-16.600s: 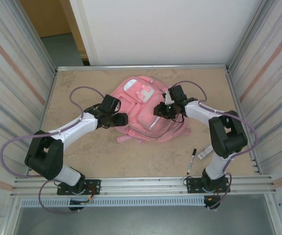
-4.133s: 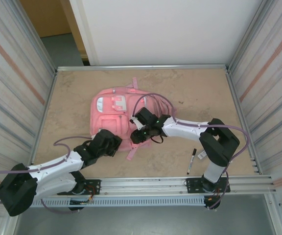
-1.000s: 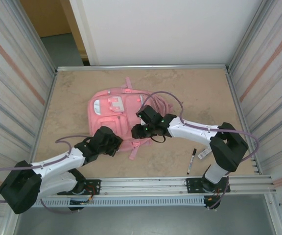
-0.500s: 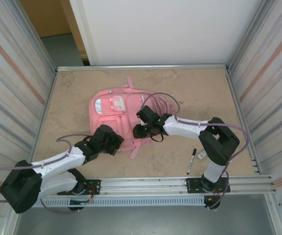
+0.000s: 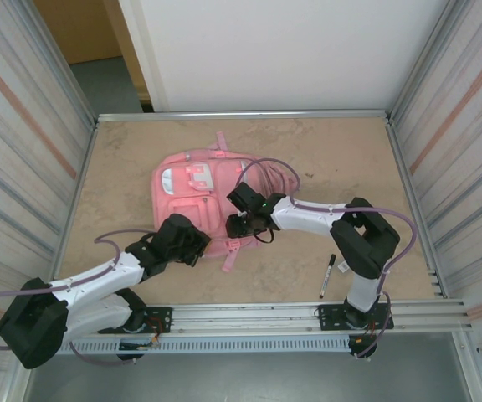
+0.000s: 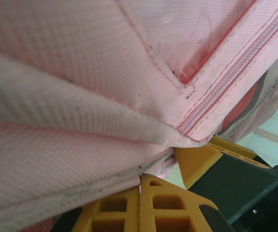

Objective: Pack the student bag

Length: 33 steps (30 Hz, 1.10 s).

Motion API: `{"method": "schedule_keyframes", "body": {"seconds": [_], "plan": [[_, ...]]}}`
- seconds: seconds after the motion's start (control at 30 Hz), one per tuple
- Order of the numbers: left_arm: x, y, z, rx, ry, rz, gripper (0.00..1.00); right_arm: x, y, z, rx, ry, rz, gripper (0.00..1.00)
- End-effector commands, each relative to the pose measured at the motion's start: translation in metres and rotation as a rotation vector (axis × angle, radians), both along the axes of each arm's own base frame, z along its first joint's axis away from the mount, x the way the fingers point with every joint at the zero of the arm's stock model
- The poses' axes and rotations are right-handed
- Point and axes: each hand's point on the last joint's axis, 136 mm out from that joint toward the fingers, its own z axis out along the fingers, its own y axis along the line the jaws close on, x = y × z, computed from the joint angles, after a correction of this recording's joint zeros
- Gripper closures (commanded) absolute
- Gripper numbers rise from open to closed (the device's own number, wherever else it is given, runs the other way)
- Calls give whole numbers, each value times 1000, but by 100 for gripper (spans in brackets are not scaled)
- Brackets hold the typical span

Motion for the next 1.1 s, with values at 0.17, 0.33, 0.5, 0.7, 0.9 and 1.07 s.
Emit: {"method": "schedule_keyframes", "body": {"seconds": [0.17,0.33,0.5,0.7,0.9,1.07], "plan": [[-2,-3,2,5,0,-38,100,-3,7,13,274,171,70,66],[2,-9,3,-15,-4,-41,100,-2,11,18,357,185,165,70],[4,-15,6,-7,2,-74,100,-2,1,3,265,182,171,74],[3,-16,3,-17,14,-77,100,-9,-3,-2,162,104,251,71],[4,-13,3,-11,14,-78,100,-1,-4,-14,53,57,280,75],[4,-12,1,-6,15,-81,100,6,6,-14,38,34,266,80]]}}
